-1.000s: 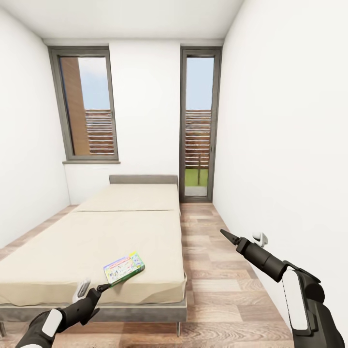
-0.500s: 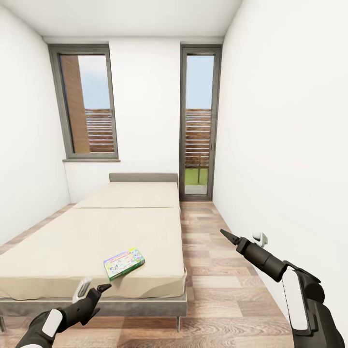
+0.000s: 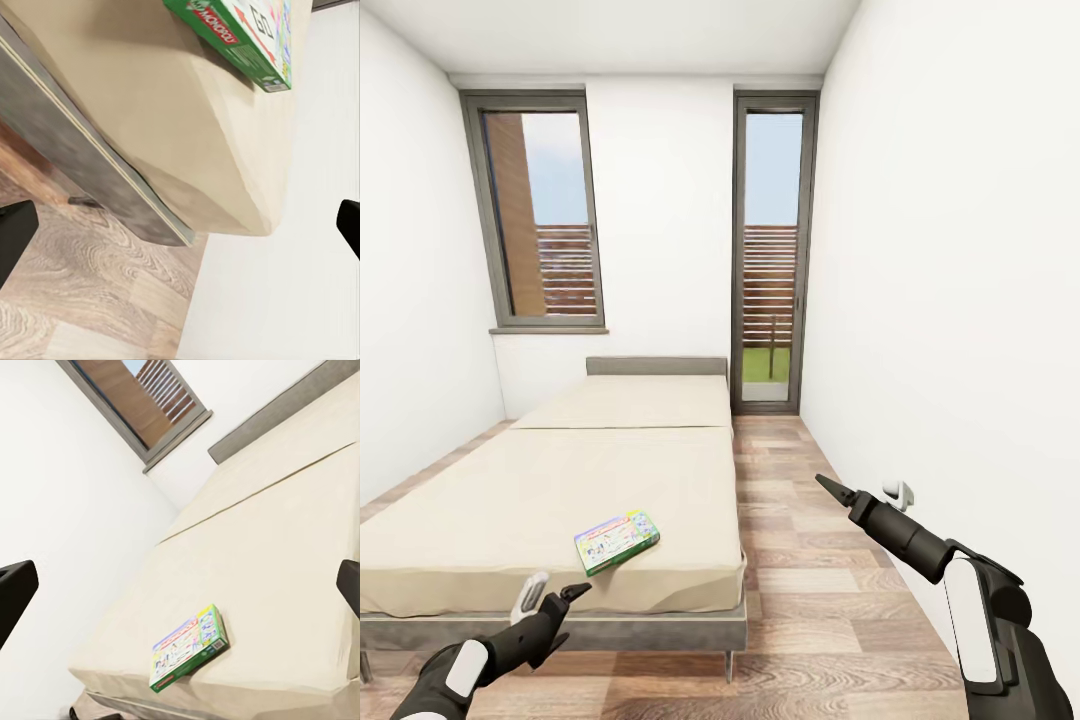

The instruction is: Put all the toys in the child's room - the three board games (two on the bed and one on the table), the two jigsaw puzzles on the table, and the tennis ball on the table - inside the toy box on the table in the child's room.

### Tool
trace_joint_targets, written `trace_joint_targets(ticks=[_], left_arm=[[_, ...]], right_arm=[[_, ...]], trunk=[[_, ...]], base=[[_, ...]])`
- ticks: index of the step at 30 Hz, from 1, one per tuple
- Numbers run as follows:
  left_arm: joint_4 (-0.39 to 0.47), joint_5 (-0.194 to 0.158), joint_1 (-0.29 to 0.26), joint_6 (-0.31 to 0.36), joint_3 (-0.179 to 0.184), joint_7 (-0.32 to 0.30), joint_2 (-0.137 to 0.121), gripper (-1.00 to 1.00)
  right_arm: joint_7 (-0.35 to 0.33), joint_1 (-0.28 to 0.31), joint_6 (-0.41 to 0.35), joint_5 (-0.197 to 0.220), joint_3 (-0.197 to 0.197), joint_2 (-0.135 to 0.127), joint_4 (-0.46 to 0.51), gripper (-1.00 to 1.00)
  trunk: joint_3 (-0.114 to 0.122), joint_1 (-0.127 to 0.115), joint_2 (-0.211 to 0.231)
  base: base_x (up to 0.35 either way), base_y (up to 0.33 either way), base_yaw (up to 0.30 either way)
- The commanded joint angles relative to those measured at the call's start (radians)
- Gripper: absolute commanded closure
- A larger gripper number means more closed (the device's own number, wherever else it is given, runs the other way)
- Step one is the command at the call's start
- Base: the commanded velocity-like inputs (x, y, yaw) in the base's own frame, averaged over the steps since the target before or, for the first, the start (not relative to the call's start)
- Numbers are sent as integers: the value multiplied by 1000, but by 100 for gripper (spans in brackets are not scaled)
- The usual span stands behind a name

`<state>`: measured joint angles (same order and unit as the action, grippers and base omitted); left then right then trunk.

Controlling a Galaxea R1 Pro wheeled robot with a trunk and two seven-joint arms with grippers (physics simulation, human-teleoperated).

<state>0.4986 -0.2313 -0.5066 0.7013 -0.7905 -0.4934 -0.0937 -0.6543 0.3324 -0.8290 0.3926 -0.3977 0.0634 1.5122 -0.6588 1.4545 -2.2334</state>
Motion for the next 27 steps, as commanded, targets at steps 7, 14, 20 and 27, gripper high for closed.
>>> trace_joint_targets(ticks=[7,14,20,27], left_arm=[[0,0,-1,21,-4,-70,-24,-100],[0,0,-1,41,-5,-78,-40,-100],[0,1,-1,40,-4,-77,-40,-100],[0,1,-1,39,-3,-76,-39,-100]], right_arm=[[-4,2,-7,0,-2,1,0,-100],[-5,2,-7,0,-3,1,0,-100],[-5,2,-6,0,-2,1,0,-100],[-5,2,-6,0,-2,2,-1,-100]], trunk=[[-1,0,-1],[-1,0,-1],[-1,0,-1],[-1,0,-1]], base=[[0,0,0],[114,0,0],[193,0,0],[45,0,0]])
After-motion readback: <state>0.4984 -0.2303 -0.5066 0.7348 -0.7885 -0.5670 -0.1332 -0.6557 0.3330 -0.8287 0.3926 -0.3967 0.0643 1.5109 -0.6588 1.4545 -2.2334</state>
